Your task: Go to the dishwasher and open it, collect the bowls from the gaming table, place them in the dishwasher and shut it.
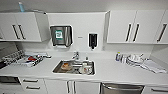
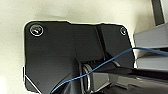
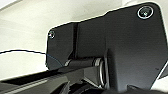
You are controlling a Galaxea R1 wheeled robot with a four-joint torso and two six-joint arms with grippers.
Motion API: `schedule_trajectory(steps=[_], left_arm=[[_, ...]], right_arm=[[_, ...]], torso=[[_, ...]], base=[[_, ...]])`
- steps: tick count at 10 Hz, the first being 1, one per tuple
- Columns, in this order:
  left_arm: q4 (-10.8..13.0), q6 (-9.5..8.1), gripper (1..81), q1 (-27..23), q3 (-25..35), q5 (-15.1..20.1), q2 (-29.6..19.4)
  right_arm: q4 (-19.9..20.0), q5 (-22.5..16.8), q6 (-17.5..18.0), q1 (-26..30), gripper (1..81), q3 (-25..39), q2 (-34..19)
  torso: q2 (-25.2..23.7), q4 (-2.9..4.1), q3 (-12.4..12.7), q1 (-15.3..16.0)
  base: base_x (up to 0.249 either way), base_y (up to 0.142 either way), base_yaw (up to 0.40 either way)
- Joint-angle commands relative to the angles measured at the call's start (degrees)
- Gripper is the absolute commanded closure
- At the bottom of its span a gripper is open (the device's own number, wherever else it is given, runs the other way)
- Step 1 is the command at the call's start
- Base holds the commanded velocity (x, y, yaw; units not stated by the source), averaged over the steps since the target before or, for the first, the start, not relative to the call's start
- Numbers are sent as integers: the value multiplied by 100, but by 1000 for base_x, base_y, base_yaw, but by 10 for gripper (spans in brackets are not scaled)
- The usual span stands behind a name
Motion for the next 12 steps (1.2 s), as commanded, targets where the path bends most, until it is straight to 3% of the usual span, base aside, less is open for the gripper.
schedule_trajectory(steps=[1, 12], left_arm=[[4, 2, 10, -284, 60, 298, -50], [4, 1, 10, -284, 51, 316, -50]], right_arm=[[-42, -327, -28, 275, 10, 60, -22], [-42, -327, -28, 301, 10, 60, -13]], torso=[[0, 0, 0, 1], [0, 0, 0, 1]], base=[[113, 0, 0], [111, -77, 0]])
